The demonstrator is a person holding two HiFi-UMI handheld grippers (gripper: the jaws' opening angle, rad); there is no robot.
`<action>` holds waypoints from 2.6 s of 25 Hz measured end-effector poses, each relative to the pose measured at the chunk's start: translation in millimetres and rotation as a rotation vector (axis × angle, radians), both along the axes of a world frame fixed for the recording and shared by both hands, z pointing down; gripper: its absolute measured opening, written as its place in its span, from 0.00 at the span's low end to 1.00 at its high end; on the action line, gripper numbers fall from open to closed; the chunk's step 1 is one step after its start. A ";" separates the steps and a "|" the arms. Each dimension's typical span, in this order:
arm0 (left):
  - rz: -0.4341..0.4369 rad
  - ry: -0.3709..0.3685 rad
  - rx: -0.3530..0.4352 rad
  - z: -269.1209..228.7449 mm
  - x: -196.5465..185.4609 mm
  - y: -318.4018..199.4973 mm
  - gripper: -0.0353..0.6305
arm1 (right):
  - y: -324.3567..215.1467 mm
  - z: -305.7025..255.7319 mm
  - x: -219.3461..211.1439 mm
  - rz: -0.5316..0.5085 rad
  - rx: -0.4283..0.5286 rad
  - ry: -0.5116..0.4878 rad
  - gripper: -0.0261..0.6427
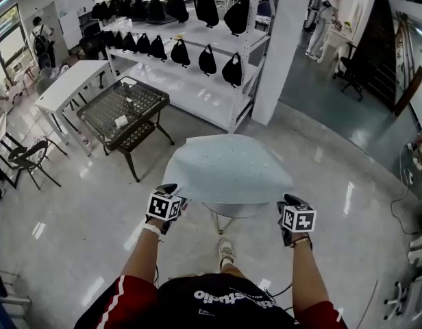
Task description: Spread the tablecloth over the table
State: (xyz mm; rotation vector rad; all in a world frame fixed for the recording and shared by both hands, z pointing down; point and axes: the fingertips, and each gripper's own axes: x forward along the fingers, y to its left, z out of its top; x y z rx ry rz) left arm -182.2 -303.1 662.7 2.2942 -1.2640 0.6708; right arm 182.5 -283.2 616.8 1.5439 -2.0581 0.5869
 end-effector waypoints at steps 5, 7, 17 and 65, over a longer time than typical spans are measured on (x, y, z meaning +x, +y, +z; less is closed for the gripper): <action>0.035 -0.006 -0.021 3.8 -8.7 25.7 0.41 | 2.4 0.1 -5.5 0.036 0.005 -0.016 0.22; 0.046 0.005 -0.031 4.3 -11.2 32.7 0.41 | 0.2 1.7 -4.5 0.060 0.005 -0.025 0.19; 0.029 0.037 -0.025 -8.0 -41.8 66.4 0.42 | -10.0 16.8 6.6 0.149 -0.022 -0.023 0.17; 0.029 0.320 0.181 -133.3 58.7 35.5 0.41 | 25.5 -105.3 41.9 0.165 0.187 -0.274 0.24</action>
